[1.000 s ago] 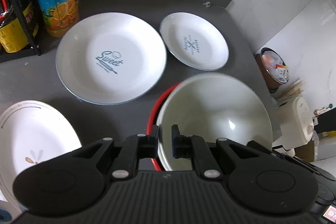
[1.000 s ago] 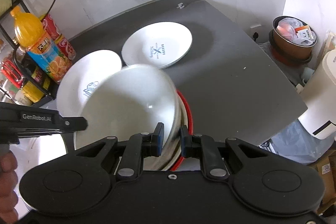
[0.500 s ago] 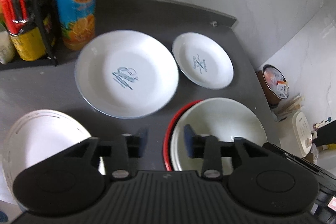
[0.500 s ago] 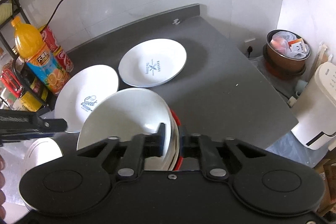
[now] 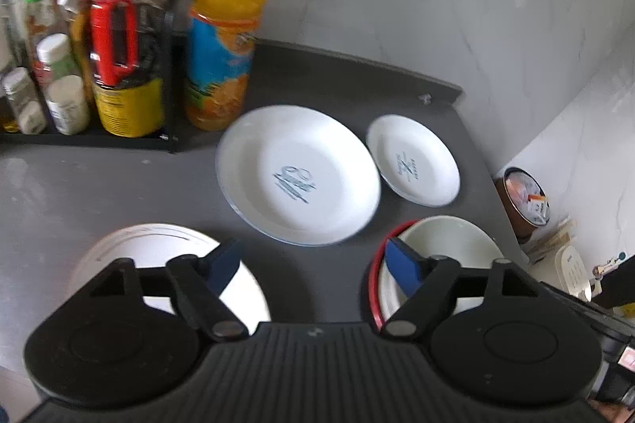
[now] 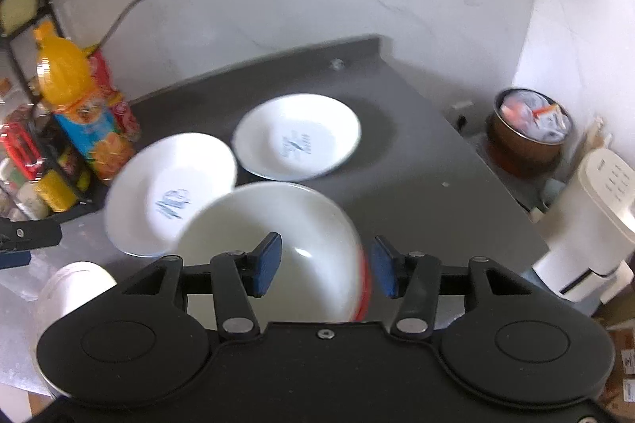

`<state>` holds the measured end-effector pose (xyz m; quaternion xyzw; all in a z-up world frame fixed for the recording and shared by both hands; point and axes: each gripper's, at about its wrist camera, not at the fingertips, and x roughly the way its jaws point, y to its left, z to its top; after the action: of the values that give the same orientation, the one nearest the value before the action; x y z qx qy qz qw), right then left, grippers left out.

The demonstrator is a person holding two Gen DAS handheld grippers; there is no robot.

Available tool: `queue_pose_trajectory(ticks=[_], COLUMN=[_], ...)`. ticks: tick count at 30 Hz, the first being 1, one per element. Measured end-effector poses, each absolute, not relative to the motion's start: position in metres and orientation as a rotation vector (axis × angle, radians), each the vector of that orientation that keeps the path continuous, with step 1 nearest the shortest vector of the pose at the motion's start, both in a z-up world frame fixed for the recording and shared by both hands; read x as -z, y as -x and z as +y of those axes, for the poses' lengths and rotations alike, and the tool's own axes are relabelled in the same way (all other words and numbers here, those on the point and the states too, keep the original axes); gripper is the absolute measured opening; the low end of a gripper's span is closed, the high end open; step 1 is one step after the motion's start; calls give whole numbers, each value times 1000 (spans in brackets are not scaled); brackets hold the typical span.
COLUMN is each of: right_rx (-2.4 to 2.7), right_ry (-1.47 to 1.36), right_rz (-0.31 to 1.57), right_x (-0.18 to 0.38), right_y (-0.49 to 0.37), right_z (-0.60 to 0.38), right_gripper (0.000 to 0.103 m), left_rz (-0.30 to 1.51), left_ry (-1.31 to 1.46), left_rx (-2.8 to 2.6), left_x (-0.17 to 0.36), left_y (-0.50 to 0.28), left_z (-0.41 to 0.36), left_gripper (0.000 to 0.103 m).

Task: Organize plates and bowls
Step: 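Move both tools toward the white 'Sweet' plate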

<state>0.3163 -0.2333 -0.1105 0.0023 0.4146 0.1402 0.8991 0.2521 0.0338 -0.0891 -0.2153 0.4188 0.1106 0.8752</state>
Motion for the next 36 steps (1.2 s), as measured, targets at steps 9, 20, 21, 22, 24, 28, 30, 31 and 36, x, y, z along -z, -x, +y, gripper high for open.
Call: queue_pose_trajectory(ticks=[9,20,21,22,24,28,30,31,36], right_rx=[-390,-451,-458,-464,-471,-493,-481,-480,-491], right_ry=[-44,-65,-62,-56,-39,-24,3,5,13], right_rz=[823,834,835,834,831,838,841,841,860], right_x=[91,78,76,76,73,72,74,76,82], right_y=[-288,-280,-281,-281,-285,-298,-308,-313,-344], right_z=[-193,-154,-152,-149,-144,-139,-135,-135,-131], right_gripper=[84,92,92,92,92,92,92,92,92], left_rz=[868,855,855,854,852,865,873,872,887], left_ry=[450,433,432,432,420,394,403,399,413], left_rx=[-242,-247,-244,-242,-257,-270,-272,-276,-292], left_x=[80,71,71,71,70,71,72,73,78], left_y=[-214,-193,-194,-195,-198,-209,-215,-219,-240], left_z=[73,103,104,105,106,105,107,108,109], left_gripper=[92,100,100,100,100,100,100,100,100])
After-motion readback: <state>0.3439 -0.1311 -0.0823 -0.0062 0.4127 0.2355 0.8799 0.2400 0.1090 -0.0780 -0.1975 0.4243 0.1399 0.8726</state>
